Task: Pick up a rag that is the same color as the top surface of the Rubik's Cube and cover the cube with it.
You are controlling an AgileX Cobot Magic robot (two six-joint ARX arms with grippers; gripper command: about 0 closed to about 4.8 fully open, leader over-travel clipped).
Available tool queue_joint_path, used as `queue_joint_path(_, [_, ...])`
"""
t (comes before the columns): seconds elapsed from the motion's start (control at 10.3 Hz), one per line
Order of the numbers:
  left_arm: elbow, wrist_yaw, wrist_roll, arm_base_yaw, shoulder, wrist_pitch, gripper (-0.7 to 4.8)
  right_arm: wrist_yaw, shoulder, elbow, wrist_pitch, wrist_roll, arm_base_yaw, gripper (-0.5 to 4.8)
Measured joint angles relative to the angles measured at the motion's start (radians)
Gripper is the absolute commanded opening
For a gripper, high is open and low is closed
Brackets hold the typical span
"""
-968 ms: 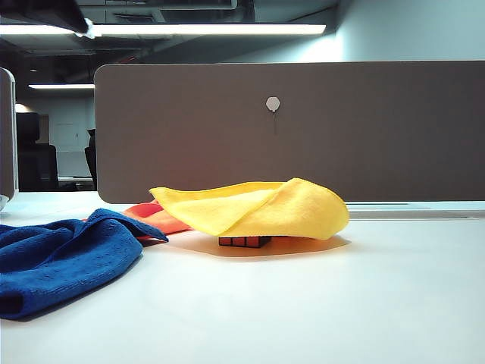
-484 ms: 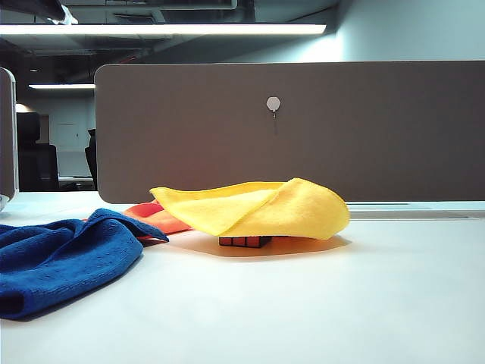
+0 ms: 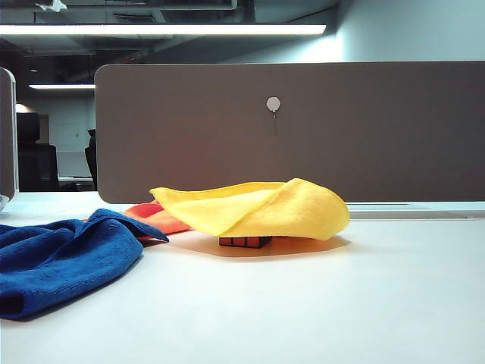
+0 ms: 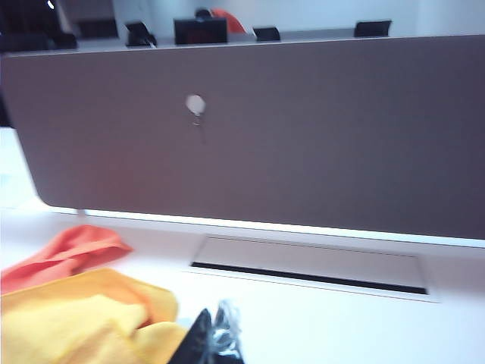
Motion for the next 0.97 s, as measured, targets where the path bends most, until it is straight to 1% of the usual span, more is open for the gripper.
queue_joint_path(0.1, [0.0, 0.0, -0.029, 0.0, -0.002, -0.001, -0.05, 0.026, -0.054, -0.039, -0.005, 0.017, 0.035, -0.06])
queue_joint_path(0.19, [0.0, 0.0, -0.032, 0.0, -0.002, -0.001, -0.05, 0.053, -0.077, -0.053, -0.014, 0.021, 0.064, -0.06])
queue_joint_path(0.29, [-0.01, 0.0, -0.04, 0.0, -0.002, 0.003, -0.05, 0.098, -0.105, -0.078, -0.027, 0.027, 0.121, -0.06])
queue_joint_path(0.39, [-0.014, 0.0, -0.041, 0.0, -0.002, -0.005, -0.05, 0.185, -0.126, -0.133, -0.036, 0.03, 0.22, -0.06])
queue_joint_path(0.58, [-0.014, 0.002, -0.041, 0.0, -0.002, -0.006, -0.05, 0.235, -0.128, -0.157, -0.042, 0.016, 0.277, -0.06])
queue_joint_path(0.68, [-0.014, 0.003, -0.04, 0.0, -0.002, -0.006, -0.05, 0.244, -0.129, -0.166, -0.035, -0.03, 0.295, -0.06])
queue_joint_path(0.77, [-0.014, 0.003, -0.037, 0.0, -0.002, -0.006, -0.05, 0.243, -0.129, -0.17, -0.036, -0.048, 0.294, -0.05])
queue_joint_path(0.87, [-0.019, 0.003, -0.01, 0.0, -0.014, -0.001, -0.06, 0.246, -0.128, -0.181, -0.033, -0.087, 0.279, -0.05])
queue_joint_path(0.97, [-0.034, 0.003, 0.0, 0.0, -0.036, 0.008, -0.06, 0.246, -0.129, -0.183, -0.033, -0.091, 0.264, -0.05])
